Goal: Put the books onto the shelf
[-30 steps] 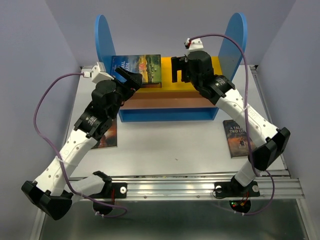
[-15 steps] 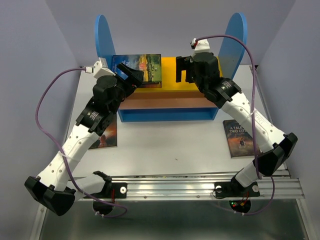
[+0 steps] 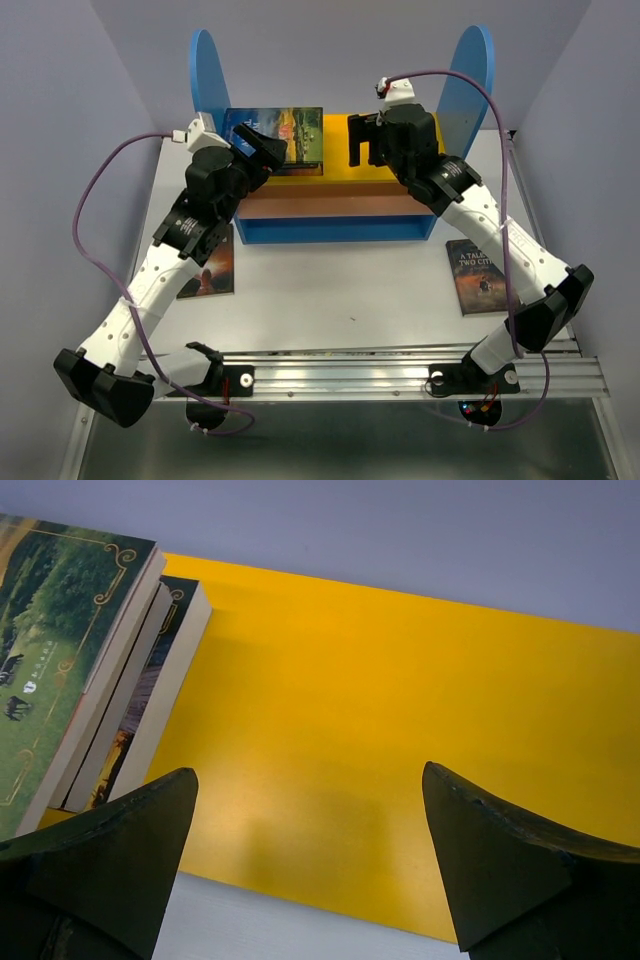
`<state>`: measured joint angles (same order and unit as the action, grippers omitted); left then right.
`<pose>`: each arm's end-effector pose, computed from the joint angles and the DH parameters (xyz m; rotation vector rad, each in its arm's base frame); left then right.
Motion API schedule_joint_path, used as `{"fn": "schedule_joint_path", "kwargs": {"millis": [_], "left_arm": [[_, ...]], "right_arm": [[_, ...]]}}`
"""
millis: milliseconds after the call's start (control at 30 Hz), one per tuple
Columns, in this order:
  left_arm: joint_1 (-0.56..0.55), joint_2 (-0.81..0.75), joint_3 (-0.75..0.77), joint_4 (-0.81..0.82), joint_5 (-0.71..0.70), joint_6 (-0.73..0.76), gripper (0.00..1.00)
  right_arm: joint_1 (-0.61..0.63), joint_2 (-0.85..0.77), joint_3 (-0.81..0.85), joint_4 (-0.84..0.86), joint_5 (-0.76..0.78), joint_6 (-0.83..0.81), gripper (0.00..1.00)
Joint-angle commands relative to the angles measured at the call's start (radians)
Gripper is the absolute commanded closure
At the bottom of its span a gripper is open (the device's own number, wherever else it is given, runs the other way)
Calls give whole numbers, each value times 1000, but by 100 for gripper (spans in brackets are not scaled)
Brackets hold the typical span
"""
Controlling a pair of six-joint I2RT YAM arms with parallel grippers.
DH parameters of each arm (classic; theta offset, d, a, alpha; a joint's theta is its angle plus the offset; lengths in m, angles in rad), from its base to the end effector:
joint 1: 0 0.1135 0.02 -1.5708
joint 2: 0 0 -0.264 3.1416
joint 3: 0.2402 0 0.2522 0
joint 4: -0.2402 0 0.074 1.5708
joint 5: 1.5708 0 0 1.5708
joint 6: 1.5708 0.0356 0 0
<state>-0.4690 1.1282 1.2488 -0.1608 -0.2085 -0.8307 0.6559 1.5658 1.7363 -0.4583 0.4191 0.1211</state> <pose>0.2278 -0.1072 0.4367 -0.4646 1.6096 -0.8300 0.2878 0.2032 0.4480 -0.2013 1.8248 0.1561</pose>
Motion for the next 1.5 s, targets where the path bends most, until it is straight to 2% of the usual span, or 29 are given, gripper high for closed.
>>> {"fn": "schedule_joint_path", "kwargs": {"millis": [0, 233, 533, 1467], "left_arm": [[7, 1, 63, 64, 27, 13, 1], [9, 4, 61, 69, 44, 10, 1], [12, 8, 66, 78, 55, 15, 1], [30, -4, 58, 70, 123, 38, 1]], "right_arm": [[4, 51, 66, 73, -61, -61, 0], [4, 166, 192, 75, -121, -101, 0], [4, 227, 276, 84, -181, -109, 0], [4, 316, 367, 98, -233, -135, 0]]}}
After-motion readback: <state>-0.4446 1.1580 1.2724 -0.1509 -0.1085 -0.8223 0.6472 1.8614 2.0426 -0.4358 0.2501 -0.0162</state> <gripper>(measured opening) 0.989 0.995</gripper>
